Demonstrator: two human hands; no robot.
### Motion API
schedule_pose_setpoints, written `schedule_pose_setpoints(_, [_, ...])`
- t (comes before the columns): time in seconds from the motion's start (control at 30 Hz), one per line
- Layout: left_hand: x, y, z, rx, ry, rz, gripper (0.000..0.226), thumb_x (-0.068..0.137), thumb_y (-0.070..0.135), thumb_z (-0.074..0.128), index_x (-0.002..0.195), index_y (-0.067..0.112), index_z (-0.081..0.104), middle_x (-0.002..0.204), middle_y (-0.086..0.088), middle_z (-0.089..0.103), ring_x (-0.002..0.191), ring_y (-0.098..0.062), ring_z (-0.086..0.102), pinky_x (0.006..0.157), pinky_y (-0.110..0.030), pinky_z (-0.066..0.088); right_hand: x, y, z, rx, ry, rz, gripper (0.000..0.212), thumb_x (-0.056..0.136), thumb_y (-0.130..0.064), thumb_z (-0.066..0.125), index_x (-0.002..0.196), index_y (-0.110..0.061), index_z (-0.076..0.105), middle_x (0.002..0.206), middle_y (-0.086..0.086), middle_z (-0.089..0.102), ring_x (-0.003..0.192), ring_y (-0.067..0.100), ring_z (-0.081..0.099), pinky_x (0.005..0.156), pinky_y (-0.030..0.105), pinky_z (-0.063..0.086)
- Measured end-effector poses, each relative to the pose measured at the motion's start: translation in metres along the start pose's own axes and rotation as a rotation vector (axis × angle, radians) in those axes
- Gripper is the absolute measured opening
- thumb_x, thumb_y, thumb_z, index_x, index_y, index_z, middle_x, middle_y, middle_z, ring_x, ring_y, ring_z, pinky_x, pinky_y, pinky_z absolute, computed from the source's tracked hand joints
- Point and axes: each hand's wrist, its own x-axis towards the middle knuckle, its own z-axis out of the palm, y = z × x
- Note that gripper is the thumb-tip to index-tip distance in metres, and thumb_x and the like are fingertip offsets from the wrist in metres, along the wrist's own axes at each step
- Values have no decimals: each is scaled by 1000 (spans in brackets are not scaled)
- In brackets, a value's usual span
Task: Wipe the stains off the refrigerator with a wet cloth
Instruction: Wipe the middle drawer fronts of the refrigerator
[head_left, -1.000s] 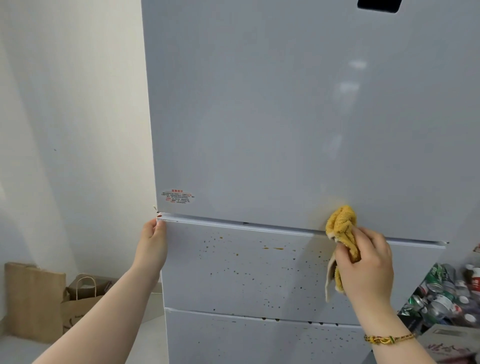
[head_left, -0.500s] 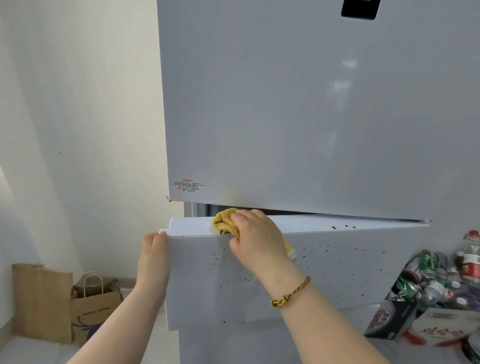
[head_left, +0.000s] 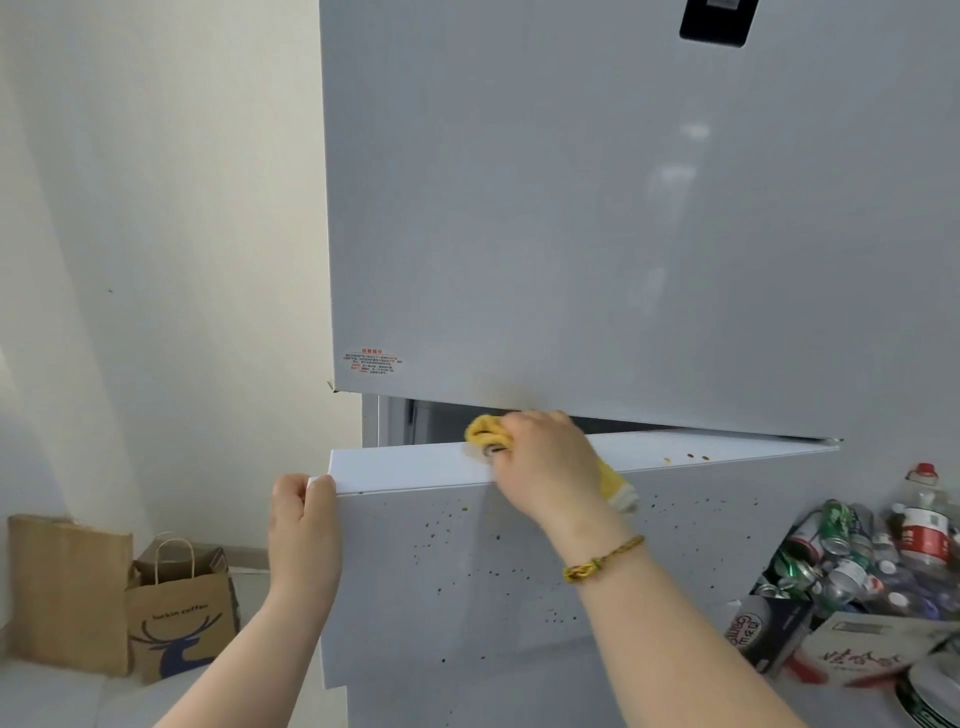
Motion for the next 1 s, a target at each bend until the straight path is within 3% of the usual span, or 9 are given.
schedule_pose_setpoints(0.1, [-5,-1,-2,-10,1,27,14,92,14,37,83,4,41,71,0,37,63,-8,34,55,-23,26,0,-40,8,64,-52,-161,24,90,-18,42,108,-10,56,116,6,58,110,28,45,84,31,36])
schedule_pose_setpoints(0.23, [-13,-1,-7,-3,-28,102,23,65,30,30,72,11,41,71,1,40,63,-7,35,55,-22,26,-6,-29,6,118,-87,-241,31,88,-19,45,117,-14,55,123,0,56,114,23,43,87,28,35])
schedule_pose_setpoints(0.33, [-13,-3,-12,11,-59,117,17,63,31,29,68,17,39,72,-1,41,64,-8,35,56,-24,27,-11,31,-2,117,-41,-99,23,88,-20,46,108,-16,59,116,-1,59,112,21,45,74,25,31])
schedule_pose_setpoints(0.47, [-12,-6,-9,-9,-47,148,19,64,30,28,70,16,40,73,0,41,65,-8,36,57,-23,27,-20,99,-12,90,87,206,23,89,-14,45,107,-11,60,111,6,61,100,20,45,73,26,31])
schedule_pose_setpoints(0.6, [-7,-12,-8,-2,-3,216,34,66,28,30,89,7,43,84,-2,45,79,-17,42,62,-29,31,-21,112,-3,100,146,204,25,91,-10,44,111,-5,59,112,9,60,106,24,45,80,27,32])
schedule_pose_setpoints(0.73, [-5,-14,-12,128,-23,416,36,71,20,30,98,6,49,109,-1,46,106,-14,35,91,-31,26,-33,150,-12,119,163,248,36,91,-16,39,117,3,56,121,17,56,115,30,43,94,32,32])
schedule_pose_setpoints(0.83, [1,-15,-13,206,-46,534,38,76,30,26,88,11,57,108,2,50,106,-15,39,99,-33,22,-35,164,-10,156,241,312,56,74,-21,30,113,8,58,118,23,56,114,35,44,95,36,34])
schedule_pose_setpoints(1.0, [4,-20,-10,164,-8,526,45,72,38,20,81,14,57,104,2,54,101,-15,43,97,-27,22,-29,130,13,116,394,401,39,87,-14,36,109,7,61,112,23,60,110,38,46,93,43,36])
